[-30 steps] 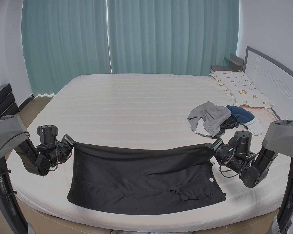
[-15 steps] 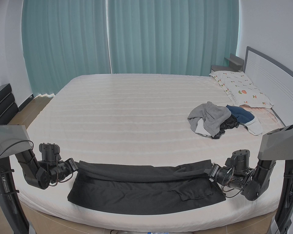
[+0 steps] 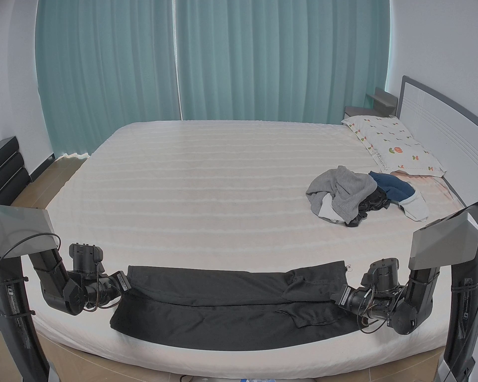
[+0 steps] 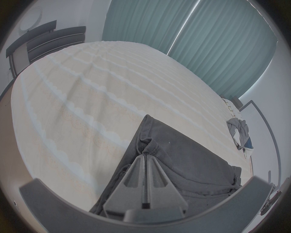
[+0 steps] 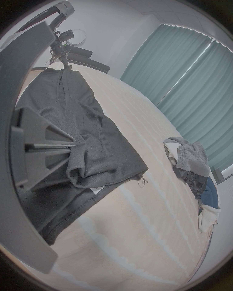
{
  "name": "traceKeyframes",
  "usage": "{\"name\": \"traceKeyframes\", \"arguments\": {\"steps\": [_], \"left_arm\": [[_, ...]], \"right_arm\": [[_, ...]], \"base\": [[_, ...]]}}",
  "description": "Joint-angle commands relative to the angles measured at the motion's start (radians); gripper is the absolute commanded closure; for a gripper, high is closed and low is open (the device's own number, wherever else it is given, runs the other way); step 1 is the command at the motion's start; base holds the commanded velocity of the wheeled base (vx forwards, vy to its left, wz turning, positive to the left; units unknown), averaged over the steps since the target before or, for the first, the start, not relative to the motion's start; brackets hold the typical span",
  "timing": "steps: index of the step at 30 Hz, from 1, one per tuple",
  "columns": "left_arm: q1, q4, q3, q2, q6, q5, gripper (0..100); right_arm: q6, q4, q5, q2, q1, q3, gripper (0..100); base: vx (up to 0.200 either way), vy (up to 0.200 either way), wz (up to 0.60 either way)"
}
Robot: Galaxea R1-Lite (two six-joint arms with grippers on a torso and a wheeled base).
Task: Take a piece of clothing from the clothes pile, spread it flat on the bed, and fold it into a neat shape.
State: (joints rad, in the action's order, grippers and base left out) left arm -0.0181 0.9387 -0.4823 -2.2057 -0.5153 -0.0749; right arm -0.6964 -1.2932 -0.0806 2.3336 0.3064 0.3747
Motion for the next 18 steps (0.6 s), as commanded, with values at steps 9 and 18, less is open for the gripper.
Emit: {"name": "traceKeyframes", "arguments": {"steps": [9, 18], "left_arm": [[-0.002, -0.063, 0.010, 0.004, 0.084, 0.012, 0], [-0.029, -0.064, -0.009, 0.054, 0.060, -0.008, 0]], "right_arm": [[0.001, -0.011, 0.004, -0.031, 0.000, -0.003, 0], [0.003, -0.005, -0.004, -0.152, -0.064, 0.029, 0]], "base": [[0.000, 0.000, 0.00], [0.000, 0.000, 0.00]]}}
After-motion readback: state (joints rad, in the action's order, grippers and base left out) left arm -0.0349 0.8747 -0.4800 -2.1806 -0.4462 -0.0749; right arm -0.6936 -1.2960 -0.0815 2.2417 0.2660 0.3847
